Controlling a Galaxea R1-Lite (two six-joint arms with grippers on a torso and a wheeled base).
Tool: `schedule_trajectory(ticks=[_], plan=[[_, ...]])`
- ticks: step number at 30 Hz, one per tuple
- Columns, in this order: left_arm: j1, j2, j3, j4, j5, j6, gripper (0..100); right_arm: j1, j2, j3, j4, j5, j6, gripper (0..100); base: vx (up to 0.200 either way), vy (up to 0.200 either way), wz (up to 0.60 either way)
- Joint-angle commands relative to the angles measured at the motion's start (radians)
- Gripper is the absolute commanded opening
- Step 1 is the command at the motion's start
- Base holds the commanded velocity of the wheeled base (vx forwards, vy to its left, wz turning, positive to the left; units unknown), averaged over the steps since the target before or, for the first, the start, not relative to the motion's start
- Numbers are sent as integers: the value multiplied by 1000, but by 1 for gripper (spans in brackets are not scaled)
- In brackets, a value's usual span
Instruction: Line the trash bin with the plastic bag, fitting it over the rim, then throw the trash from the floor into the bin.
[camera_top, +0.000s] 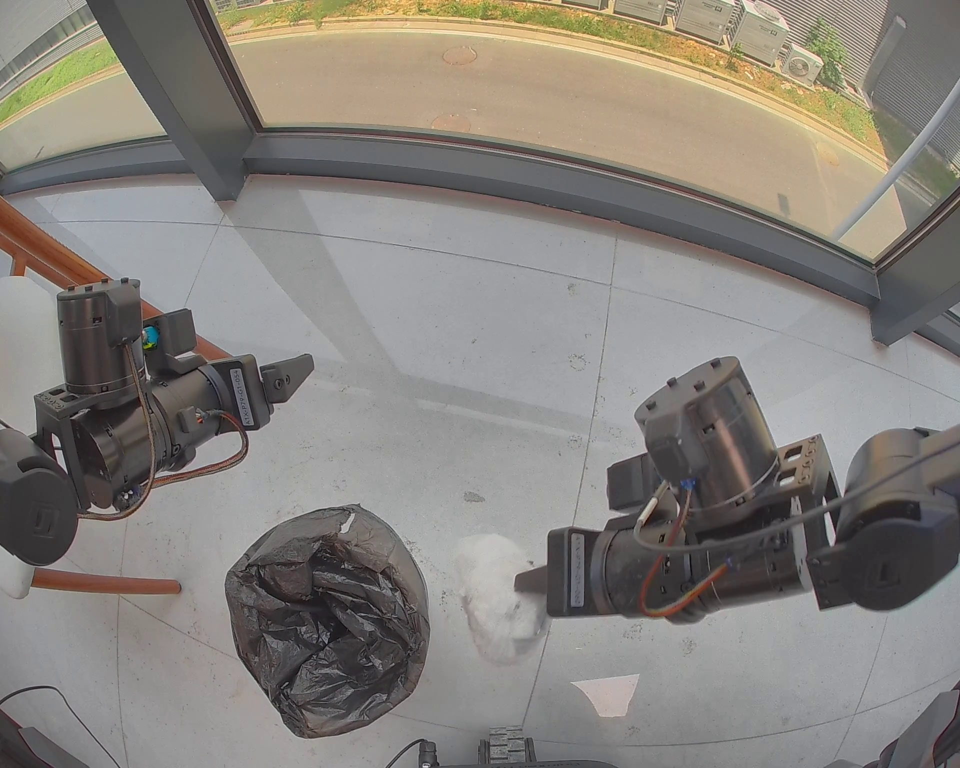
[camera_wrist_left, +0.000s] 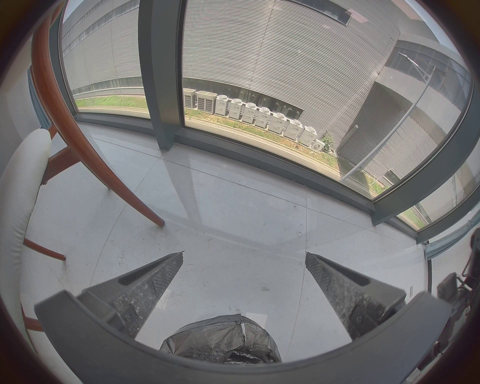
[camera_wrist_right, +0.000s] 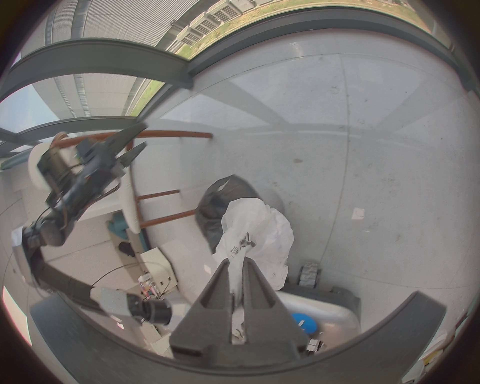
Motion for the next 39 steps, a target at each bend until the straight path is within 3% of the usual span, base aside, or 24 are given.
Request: schedule_trajectory(ticks=[1,7,27,35,39], plan=[[1,-1,3,-5,-1,6,100,85,-3,-20,-2,1,19,0,0,0,0],[0,-23,0,-8,-1,4,100,117,40,-87,-7,2,21,0,0,0,0],[0,-24,11,-8,-1,4,100,151,74,-84,7,-1,24,0,0,200,0],[-12,-26,7,-8,-7,6,100,151,97,-51,0,-2,21,0,0,0,0],[-11,-26,-3,-8,-54,-5,100,151,108,-54,-5,-4,22,0,0,0,0]])
